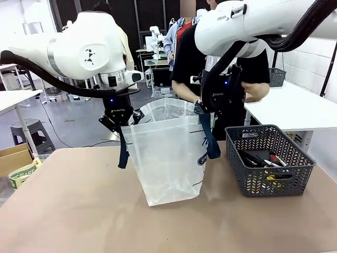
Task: Transfer purchased items from the store into the shopping bag.
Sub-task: Open the Reusable shopping bag in the center of the table.
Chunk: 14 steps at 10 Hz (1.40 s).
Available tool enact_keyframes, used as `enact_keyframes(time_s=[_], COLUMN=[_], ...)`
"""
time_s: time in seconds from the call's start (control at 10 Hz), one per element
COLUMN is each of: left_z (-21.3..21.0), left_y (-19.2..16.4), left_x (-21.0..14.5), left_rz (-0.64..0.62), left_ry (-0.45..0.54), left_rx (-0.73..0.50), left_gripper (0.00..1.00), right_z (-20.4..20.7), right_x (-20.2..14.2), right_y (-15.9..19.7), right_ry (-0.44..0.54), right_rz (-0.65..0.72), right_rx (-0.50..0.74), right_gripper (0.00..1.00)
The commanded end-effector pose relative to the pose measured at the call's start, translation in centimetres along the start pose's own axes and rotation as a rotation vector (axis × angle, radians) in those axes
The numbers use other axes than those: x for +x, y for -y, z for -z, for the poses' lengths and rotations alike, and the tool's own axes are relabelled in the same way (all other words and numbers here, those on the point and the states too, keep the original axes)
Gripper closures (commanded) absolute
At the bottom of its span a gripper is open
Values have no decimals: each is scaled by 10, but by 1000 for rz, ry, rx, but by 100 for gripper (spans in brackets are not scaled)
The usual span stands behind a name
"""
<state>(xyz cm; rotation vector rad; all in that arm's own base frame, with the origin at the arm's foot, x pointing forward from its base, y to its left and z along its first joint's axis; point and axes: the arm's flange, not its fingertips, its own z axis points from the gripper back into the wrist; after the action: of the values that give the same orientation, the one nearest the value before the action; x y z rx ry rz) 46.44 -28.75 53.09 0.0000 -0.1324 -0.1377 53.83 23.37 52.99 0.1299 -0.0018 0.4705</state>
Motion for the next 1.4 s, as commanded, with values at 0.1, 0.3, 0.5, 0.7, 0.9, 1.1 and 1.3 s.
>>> enact_keyframes(time_s=[0.1, 0.3, 0.5, 0.7, 0.9, 1.1, 1.3], left_z=[-1, 4, -6, -6, 1, 8, 13], left_y=[-10, -4, 1, 1, 6, 11, 14], left_x=[3, 7, 8, 8, 13, 17, 16], left_rz=[160, 218, 147, 147, 194, 249, 276], left_ry=[111, 103, 85, 85, 90, 101, 100], left_rx=[6, -33, 7, 7, 5, -10, -19], left_gripper=[100, 100, 100, 100, 100, 100, 100], right_z=[5, 5, -1, -1, -1, 1, 2], right_x=[-15, -13, -5, -5, -5, -4, -5], right_y=[7, 4, 1, 1, 1, 0, -2], right_ry=[43, 73, 20, 20, 20, 31, 32], right_rz=[-59, -56, -39, -39, -39, -45, -47], right_rx=[-11, 5, -7, -7, -7, -9, -11], right_gripper=[100, 100, 100, 100, 100, 100, 100])
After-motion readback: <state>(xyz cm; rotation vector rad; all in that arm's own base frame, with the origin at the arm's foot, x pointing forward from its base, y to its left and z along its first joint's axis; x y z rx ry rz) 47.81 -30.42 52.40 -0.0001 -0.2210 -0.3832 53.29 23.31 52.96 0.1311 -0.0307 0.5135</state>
